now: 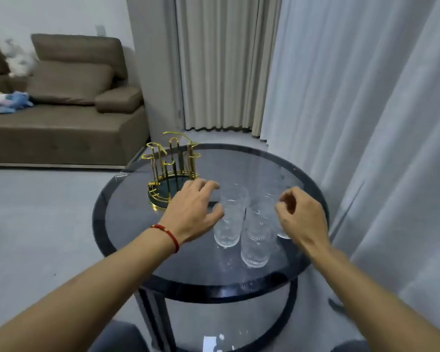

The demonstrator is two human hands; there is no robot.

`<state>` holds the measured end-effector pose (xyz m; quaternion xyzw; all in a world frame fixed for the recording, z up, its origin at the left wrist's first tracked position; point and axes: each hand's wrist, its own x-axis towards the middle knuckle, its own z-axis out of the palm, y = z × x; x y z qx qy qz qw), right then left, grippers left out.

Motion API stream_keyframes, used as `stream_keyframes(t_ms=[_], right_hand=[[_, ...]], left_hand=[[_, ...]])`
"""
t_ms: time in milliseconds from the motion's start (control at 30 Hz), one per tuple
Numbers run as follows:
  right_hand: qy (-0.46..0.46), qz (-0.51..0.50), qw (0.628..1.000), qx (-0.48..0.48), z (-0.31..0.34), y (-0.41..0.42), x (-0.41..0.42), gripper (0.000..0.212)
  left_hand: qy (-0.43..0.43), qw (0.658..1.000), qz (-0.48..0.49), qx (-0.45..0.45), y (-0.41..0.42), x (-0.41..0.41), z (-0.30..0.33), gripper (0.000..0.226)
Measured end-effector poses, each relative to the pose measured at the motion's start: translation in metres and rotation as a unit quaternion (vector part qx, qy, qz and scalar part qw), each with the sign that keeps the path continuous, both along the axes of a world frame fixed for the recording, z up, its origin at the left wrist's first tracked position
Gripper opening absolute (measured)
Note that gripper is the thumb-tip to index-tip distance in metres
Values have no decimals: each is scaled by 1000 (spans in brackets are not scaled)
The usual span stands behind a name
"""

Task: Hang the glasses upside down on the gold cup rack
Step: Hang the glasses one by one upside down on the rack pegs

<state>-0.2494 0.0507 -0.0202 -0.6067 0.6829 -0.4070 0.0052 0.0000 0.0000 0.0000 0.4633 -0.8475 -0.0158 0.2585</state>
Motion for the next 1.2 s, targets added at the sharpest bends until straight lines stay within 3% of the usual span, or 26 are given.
stream_keyframes(t_ms=[133, 233, 300, 367, 500, 600, 733, 800, 867, 900, 967, 1033, 1100, 1133, 1200], right_hand=[[-154, 22, 982, 104, -39, 33, 6, 21], [-198, 95, 949, 227, -51, 33, 10, 86], [-209, 114, 938, 253, -55, 28, 20, 108], [-208, 100, 943, 240, -61, 23, 28, 105], [-189, 64, 964, 173, -56, 27, 33, 77], [-178, 90, 974, 104, -45, 37, 32, 72], [-148, 157, 975, 44, -23, 39, 41, 79], [-104, 178, 978, 21, -11, 30, 51, 85], [-101, 195, 976, 11, 3, 17, 60, 87], [-118, 196, 973, 18, 10, 10, 64, 84], [-182, 201, 961, 60, 24, -6, 74, 71], [-247, 224, 936, 110, 34, -25, 85, 52], [-256, 219, 933, 126, 44, -44, 92, 48], [-240, 200, 943, 117, 48, -55, 93, 51], [-192, 146, 967, 80, 58, -80, 90, 61]], left_hand=[[49, 998, -25, 7, 28, -4, -23, 35], [72, 996, -59, 10, 34, -11, -38, 29], [105, 992, -72, 11, 35, -12, -50, 28], [122, 988, -90, 14, 34, -13, -62, 27], [183, 977, -108, 32, 32, -22, -60, 27], [253, 957, -126, 63, 33, -32, -51, 37], [335, 905, -162, 205, 35, -36, -36, 60], [378, 890, -152, 203, 31, -34, -27, 67], [467, 849, -128, 211, 22, -26, -19, 67], [524, 808, -121, 241, 16, -21, -16, 67], [613, 717, -142, 301, 2, -10, -15, 68], [642, 675, -164, 325, -15, 0, -16, 63], [625, 684, -171, 335, -30, 9, -23, 53], [598, 716, -149, 327, -37, 15, -29, 51], [490, 831, -9, 261, -52, 29, -51, 56]])
